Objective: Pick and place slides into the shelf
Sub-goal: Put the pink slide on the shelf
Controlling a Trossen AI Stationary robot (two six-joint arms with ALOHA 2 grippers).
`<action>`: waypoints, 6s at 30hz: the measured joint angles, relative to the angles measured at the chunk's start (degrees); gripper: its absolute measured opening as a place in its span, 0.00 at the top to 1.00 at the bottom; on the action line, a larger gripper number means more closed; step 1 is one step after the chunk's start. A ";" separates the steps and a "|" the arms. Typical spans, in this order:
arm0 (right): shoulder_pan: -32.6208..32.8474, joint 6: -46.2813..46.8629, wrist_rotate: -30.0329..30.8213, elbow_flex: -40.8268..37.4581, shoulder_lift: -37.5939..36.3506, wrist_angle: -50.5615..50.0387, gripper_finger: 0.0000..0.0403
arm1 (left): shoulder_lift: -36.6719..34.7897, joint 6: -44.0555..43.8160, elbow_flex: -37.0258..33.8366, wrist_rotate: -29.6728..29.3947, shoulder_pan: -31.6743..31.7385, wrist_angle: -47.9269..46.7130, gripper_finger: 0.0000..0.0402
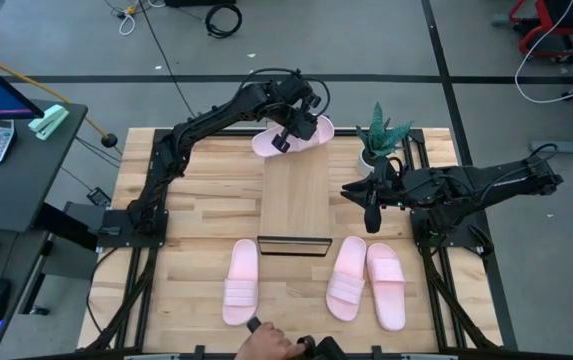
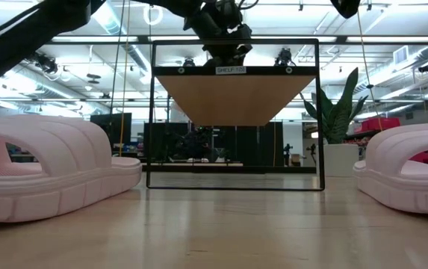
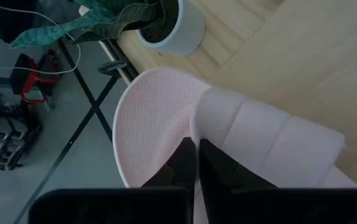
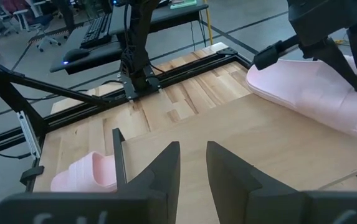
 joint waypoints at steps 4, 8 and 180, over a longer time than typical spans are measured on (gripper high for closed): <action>0.00 0.01 0.00 0.00 -0.01 -0.01 0.79 | 0.00 -0.87 -0.02 1.94 0.00 -0.06 0.96; 0.00 0.00 0.00 0.00 0.00 -0.01 0.79 | 0.00 -0.94 0.00 2.24 -0.01 -0.03 0.95; 0.00 1.70 0.02 -0.02 -0.01 -3.02 0.79 | -10.50 -58.57 -18.60 -16.90 -4.94 -13.44 0.83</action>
